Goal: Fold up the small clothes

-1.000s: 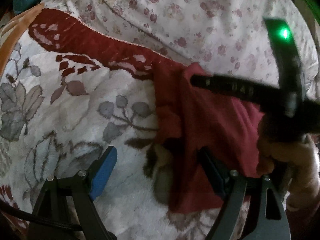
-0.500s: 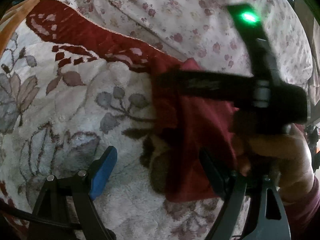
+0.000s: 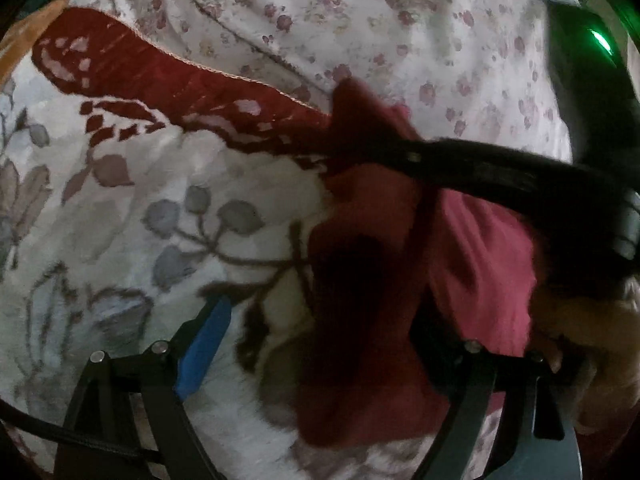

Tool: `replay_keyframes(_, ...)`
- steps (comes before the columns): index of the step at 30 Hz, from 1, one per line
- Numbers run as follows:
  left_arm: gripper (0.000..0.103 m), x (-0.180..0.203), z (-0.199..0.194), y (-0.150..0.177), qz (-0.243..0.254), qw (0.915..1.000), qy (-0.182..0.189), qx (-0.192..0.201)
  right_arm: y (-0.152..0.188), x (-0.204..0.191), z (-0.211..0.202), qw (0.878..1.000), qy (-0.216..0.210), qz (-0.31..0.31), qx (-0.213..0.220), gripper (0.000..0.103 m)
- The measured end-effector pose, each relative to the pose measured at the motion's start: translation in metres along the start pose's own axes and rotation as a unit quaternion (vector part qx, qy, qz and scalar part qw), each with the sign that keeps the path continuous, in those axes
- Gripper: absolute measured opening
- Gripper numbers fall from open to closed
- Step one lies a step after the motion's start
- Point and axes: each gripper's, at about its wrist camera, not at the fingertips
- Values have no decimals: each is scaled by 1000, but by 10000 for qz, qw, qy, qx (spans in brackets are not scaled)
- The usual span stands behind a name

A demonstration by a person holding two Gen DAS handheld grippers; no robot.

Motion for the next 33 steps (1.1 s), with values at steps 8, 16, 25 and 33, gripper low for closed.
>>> replay_keyframes(8,33,15,-3,-2,54,9964,841,27,7,26,-19,9978,-422,510,14,19)
replay_keyframes(16,28,32,-16,3,446,9926,1106,213,2,24,-21,9977,-362,548,-167,52)
replay_keyframes(25,25,35,-14,5,519,9922,1113,218,-13,-21,27,9955,-30,30,-950,88)
replay_keyframes(33,44,26,-12,8,410,9953,866,161,-8,-9,21,9966,197,-182,-780,46)
Point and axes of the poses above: each gripper's, at about its wrist camera, not at the fingertips, and z roughly the way its jaws point, x to its right, y to its underside, and after that the axes turned 2 degrees about y, right-handed
